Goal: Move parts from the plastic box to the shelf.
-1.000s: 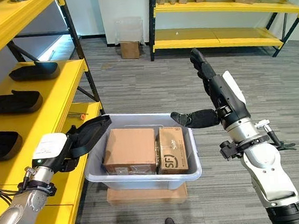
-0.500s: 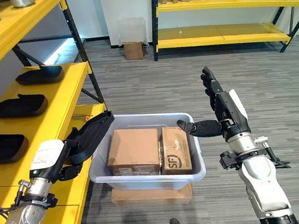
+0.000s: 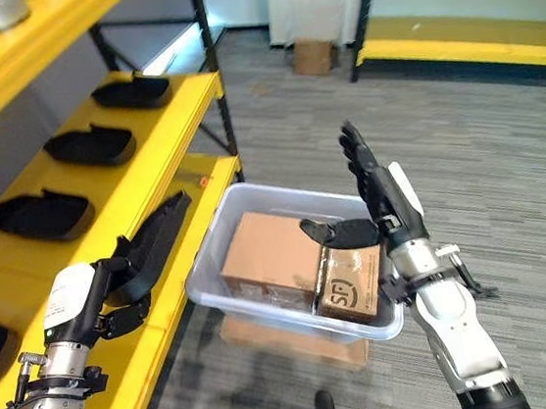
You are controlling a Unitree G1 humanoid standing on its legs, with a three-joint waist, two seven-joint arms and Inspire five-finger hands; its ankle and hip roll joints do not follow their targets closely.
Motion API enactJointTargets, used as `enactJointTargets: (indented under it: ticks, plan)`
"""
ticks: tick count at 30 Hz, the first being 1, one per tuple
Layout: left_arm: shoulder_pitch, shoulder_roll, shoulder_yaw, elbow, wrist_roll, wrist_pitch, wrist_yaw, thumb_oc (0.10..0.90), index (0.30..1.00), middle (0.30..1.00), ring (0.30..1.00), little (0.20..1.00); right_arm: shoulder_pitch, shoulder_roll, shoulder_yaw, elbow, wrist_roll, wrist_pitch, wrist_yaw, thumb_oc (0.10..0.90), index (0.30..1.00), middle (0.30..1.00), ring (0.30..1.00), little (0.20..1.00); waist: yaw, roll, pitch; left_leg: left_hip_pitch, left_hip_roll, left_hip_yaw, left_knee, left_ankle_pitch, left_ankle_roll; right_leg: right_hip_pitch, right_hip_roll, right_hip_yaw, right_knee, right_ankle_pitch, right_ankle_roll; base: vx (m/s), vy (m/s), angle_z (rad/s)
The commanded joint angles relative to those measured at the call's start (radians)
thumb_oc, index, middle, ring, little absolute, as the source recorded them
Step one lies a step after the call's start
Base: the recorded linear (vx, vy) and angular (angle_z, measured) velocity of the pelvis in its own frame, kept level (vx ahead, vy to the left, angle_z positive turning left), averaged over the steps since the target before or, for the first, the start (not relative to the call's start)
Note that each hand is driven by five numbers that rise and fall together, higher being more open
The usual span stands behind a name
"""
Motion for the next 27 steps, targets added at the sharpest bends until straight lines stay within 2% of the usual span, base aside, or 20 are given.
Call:
enactJointTargets:
  ticks: [1,3,4,5,6,7,8,9,10,12,17,21,23,24,26,27]
  plan:
    - [-0.172,0.045,0.097,-0.15,-0.068,-0.081,0.127,0.4,0.3,0.3,0.3,0.3,-0.104,-0.041,-0.022,-0.104,0.0,-0.133,-0.044,0.9,1.0,1.0,1.0,1.0,-0.05,-0.041,-0.036,0.13,0.003,0.084,0.075,-0.071,-0.035,0.078,-0.098,-0.016,-0.107,-0.053,0.081,-0.27,-0.13,2.0]
    - [-0.222,0.03,0.066,-0.177,-0.077,-0.102,0.121,0.4,0.3,0.3,0.3,0.3,-0.111,-0.029,0.0,-0.097,-0.032,-0.128,-0.063,0.9,1.0,1.0,1.0,1.0,-0.074,-0.033,-0.061,0.211,0.042,0.151,0.166,-0.074,-0.036,0.02,-0.13,-0.086,-0.088,-0.059,0.061,-0.28,-0.092,1.96]
    - [-0.241,0.026,0.048,-0.177,-0.085,-0.103,0.111,0.4,0.3,0.3,0.3,0.3,-0.092,-0.016,-0.009,-0.1,-0.031,-0.126,-0.066,0.9,1.0,1.0,1.0,1.0,-0.1,-0.026,-0.076,0.267,0.06,0.182,0.174,-0.061,-0.045,0.0,-0.151,-0.142,-0.074,-0.053,0.06,-0.3,-0.022,2.1]
    - [-0.245,0.02,0.04,-0.183,-0.096,-0.109,0.101,0.4,0.3,0.3,0.3,0.3,-0.061,-0.002,-0.029,-0.107,-0.039,-0.122,-0.074,0.9,1.0,1.0,1.0,1.0,-0.137,-0.004,-0.099,0.345,0.083,0.238,0.146,-0.039,-0.071,-0.025,-0.182,-0.226,-0.024,-0.057,0.065,-0.19,0.05,1.95]
    - [-0.248,0.019,0.035,-0.187,-0.098,-0.11,0.097,0.4,0.3,0.3,0.3,0.3,-0.05,0.0,-0.037,-0.108,-0.04,-0.122,-0.078,0.9,1.0,1.0,1.0,1.0,-0.151,0.01,-0.108,0.375,0.092,0.254,0.125,-0.048,-0.083,-0.035,-0.193,-0.236,0.01,-0.084,0.077,-0.15,0.094,2.8]
    - [-0.257,0.022,0.027,-0.194,-0.102,-0.113,0.094,0.4,0.3,0.3,0.3,0.3,-0.038,0.002,-0.05,-0.112,-0.044,-0.121,-0.086,0.9,1.0,1.0,1.0,1.0,-0.164,0.024,-0.109,0.388,0.092,0.28,0.089,-0.072,-0.084,-0.062,-0.217,-0.262,0.072,-0.087,0.089,0.0,0.239,2.19]
    - [-0.273,0.025,0.009,-0.22,-0.103,-0.123,0.082,0.4,0.3,0.3,0.3,0.3,-0.001,-0.001,-0.09,-0.135,-0.058,-0.123,-0.094,0.9,1.0,1.0,1.0,1.0,-0.18,0.027,-0.107,0.383,0.083,0.345,0.044,-0.198,-0.067,-0.065,-0.292,-0.278,0.156,-0.079,0.114,-0.04,0.307,2.27]
    - [-0.271,0.032,0.008,-0.227,-0.103,-0.126,0.082,0.4,0.3,0.3,0.3,0.3,0.015,0.008,-0.101,-0.143,-0.063,-0.124,-0.093,0.9,1.0,1.0,1.0,1.0,-0.177,0.022,-0.101,0.392,0.075,0.353,0.034,-0.26,-0.064,-0.065,-0.32,-0.279,0.183,-0.064,0.128,0.02,0.292,1.6]
    - [-0.271,0.033,0.007,-0.228,-0.104,-0.125,0.082,0.4,0.3,0.3,0.3,0.3,0.017,0.01,-0.103,-0.145,-0.064,-0.124,-0.093,0.9,1.0,1.0,1.0,1.0,-0.176,0.019,-0.099,0.394,0.072,0.353,0.037,-0.265,-0.062,-0.063,-0.324,-0.278,0.186,-0.063,0.132,-0.03,0.169,1.41]
    - [-0.269,0.044,0.004,-0.233,-0.102,-0.131,0.079,0.4,0.3,0.3,0.3,0.3,0.028,0.016,-0.113,-0.148,-0.066,-0.123,-0.092,0.9,1.0,1.0,1.0,1.0,-0.168,0.005,-0.095,0.391,0.062,0.36,0.047,-0.31,-0.055,-0.048,-0.353,-0.279,0.17,-0.034,0.153,-0.04,0.156,0.36]
    - [-0.261,0.055,0.019,-0.247,-0.098,-0.132,0.096,0.4,0.3,0.3,0.3,0.3,0.037,0.035,-0.115,-0.138,-0.085,-0.121,-0.095,0.9,1.0,1.0,1.0,1.0,-0.134,-0.044,-0.093,0.407,0.016,0.355,0.044,-0.408,-0.042,0.001,-0.405,-0.298,0.102,0.056,0.203,-0.07,0.172,-0.02]
    - [-0.232,0.049,0.055,-0.262,-0.077,-0.119,0.119,0.4,0.3,0.3,0.3,0.3,0.019,0.052,-0.101,-0.124,-0.122,-0.104,-0.102,0.9,1.0,1.0,1.0,1.0,-0.102,-0.094,-0.101,0.43,-0.038,0.326,0.068,-0.5,-0.008,0.047,-0.442,-0.296,0.049,0.119,0.242,-0.11,0.193,-0.04]
    - [-0.232,0.049,0.055,-0.265,-0.069,-0.115,0.121,0.4,0.3,0.3,0.3,0.3,0.018,0.053,-0.101,-0.126,-0.121,-0.103,-0.099,0.9,1.0,1.0,1.0,1.0,-0.101,-0.103,-0.101,0.424,-0.047,0.318,0.09,-0.515,-0.001,0.053,-0.451,-0.295,0.043,0.126,0.244,-0.09,0.113,0.19]
    - [-0.231,0.047,0.055,-0.267,-0.061,-0.116,0.121,0.4,0.3,0.3,0.3,0.3,0.018,0.058,-0.099,-0.125,-0.121,-0.103,-0.095,0.9,1.0,1.0,1.0,1.0,-0.096,-0.12,-0.103,0.409,-0.06,0.319,0.123,-0.52,0.004,0.063,-0.47,-0.312,0.039,0.144,0.232,-0.12,0.143,0.22]
    - [-0.219,0.057,0.064,-0.266,-0.036,-0.107,0.131,0.4,0.3,0.3,0.3,0.3,0.017,0.068,-0.095,-0.126,-0.127,-0.098,-0.093,0.9,1.0,1.0,1.0,1.0,-0.079,-0.136,-0.102,0.398,-0.085,0.304,0.177,-0.564,0.022,0.091,-0.493,-0.301,0.023,0.178,0.244,-0.1,0.184,0.12]
    - [-0.219,0.058,0.064,-0.266,-0.036,-0.106,0.131,0.4,0.3,0.3,0.3,0.3,0.017,0.068,-0.095,-0.126,-0.127,-0.097,-0.093,0.9,1.0,1.0,1.0,1.0,-0.079,-0.137,-0.102,0.397,-0.086,0.303,0.18,-0.565,0.023,0.092,-0.494,-0.301,0.022,0.179,0.244,-0.05,0.127,-0.05]
